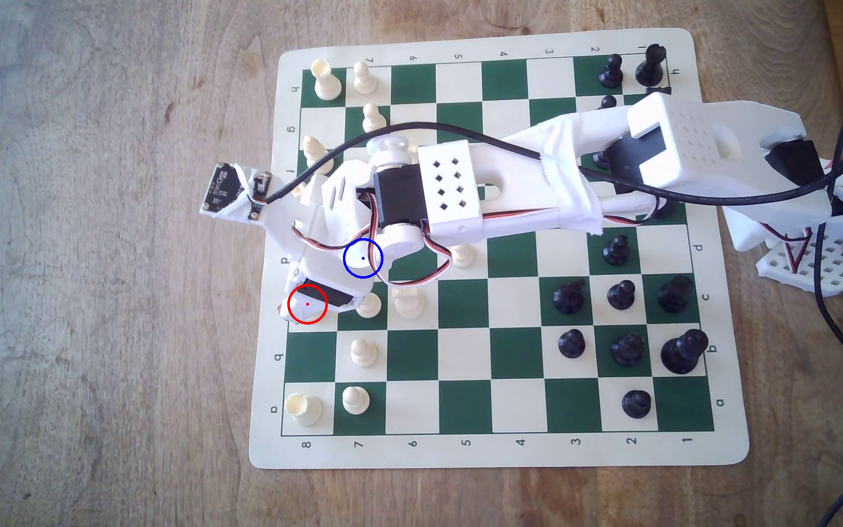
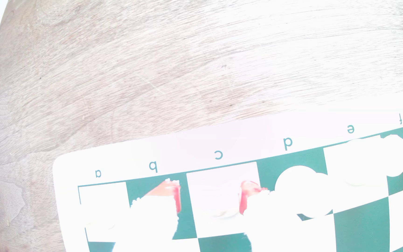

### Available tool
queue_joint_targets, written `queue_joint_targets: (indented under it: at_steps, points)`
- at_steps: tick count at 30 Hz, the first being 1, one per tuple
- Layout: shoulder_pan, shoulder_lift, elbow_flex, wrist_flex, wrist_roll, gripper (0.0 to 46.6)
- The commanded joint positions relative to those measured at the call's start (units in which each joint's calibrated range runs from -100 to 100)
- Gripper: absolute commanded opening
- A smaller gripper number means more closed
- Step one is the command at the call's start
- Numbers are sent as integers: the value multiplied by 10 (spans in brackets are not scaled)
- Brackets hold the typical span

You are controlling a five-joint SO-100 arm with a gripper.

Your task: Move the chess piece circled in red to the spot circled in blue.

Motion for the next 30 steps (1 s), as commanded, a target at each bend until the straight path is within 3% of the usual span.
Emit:
queue_joint_targets:
  at_steps: [1,21,30]
  points:
    - [-4,-12,-58,-1,2,129]
    - [-7,0,-66,-5,2,107]
    - [-7,1,-67,-6,1,48]
